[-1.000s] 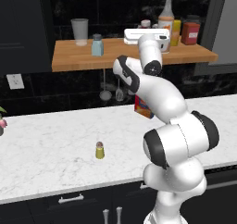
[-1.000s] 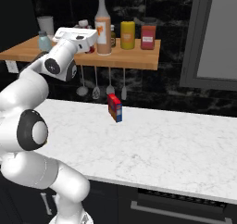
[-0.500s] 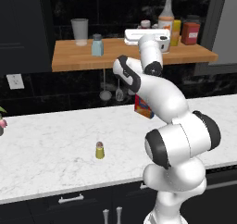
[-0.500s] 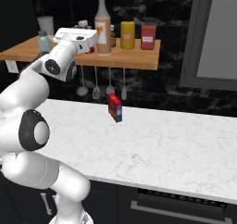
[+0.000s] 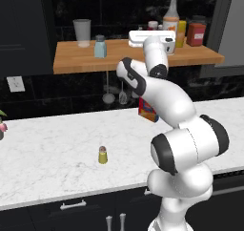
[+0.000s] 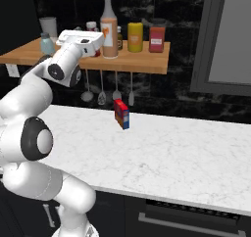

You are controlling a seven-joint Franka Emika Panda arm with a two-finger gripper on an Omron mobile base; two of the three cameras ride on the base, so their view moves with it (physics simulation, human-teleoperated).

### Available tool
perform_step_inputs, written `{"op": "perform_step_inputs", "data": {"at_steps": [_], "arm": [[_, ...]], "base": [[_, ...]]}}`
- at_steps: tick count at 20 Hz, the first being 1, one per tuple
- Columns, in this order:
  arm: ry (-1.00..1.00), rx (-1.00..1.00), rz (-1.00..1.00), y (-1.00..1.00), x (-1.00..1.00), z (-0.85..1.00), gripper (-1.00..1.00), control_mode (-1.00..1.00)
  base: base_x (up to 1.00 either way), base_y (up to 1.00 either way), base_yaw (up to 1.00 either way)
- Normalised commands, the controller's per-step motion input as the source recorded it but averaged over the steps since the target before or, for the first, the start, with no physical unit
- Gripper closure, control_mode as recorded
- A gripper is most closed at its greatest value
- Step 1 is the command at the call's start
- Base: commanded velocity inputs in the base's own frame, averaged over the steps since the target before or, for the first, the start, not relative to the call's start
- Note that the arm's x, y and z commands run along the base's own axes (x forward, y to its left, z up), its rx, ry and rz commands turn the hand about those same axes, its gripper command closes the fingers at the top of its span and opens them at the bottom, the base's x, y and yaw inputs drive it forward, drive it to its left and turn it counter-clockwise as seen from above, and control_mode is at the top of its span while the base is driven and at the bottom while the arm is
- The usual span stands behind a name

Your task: Put the shaker and condiment bottle from the counter next to their counterparts in the cabinet.

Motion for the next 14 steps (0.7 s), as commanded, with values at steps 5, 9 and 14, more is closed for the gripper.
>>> {"op": "perform_step_inputs", "data": {"at_steps": [5, 9, 14], "arm": [[-0.04, 0.0, 0.0, 0.0, -0.21, 0.0, -1.0, -1.0], [-0.11, -0.01, 0.0, -0.04, -0.07, 0.07, -1.0, -1.0], [-0.15, -0.04, 0.0, -0.24, -0.08, 0.16, -1.0, -1.0]], "base": [[0.0, 0.0, 0.0], [0.0, 0.0, 0.0], [0.0, 0.0, 0.0]]}}
